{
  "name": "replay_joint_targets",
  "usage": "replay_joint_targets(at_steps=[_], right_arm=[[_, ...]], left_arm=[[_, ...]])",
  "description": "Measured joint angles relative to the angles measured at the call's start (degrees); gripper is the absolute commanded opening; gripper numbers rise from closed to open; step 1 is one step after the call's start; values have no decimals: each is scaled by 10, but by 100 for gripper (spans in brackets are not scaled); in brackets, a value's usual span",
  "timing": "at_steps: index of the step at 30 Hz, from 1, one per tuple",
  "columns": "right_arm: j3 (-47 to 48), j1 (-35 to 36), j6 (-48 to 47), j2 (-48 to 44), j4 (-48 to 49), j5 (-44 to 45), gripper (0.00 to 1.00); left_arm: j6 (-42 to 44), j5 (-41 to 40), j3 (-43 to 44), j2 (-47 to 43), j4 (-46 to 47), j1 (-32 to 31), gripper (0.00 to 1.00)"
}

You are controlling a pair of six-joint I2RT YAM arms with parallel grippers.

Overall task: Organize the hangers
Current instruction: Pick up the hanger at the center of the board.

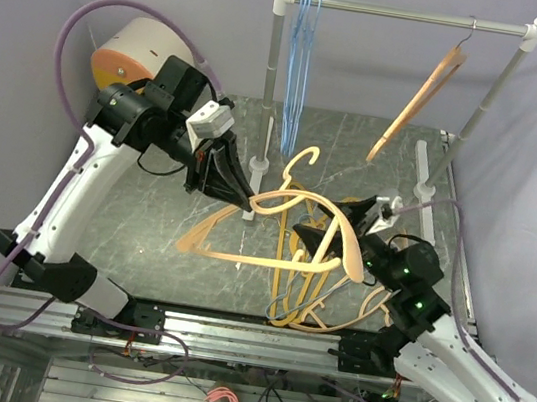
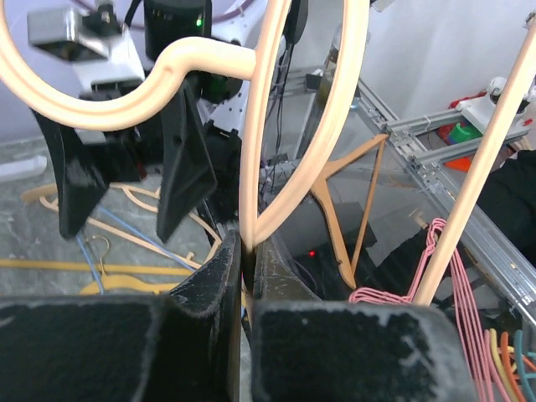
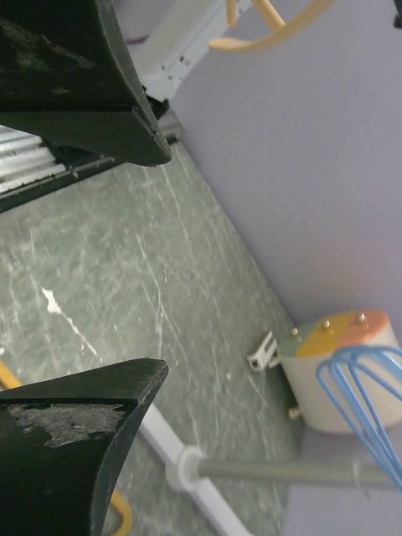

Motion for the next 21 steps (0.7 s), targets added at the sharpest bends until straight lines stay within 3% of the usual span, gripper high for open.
replay_joint_targets(at_steps=[9,15,18,21], right_arm=[[-20,1,91,142,230,-110,99],[-22,1,119,259,452,-243,100],[-50,1,135,351,610,-286,99],[-50,7,143,432,678,-317,99]], left_arm=[[68,28,26,53,-29,0,7],[91,37,48,61,-32,-4,7],[97,38,49,65,-32,-12,7],[97,38,47,67,-32,-17,7]])
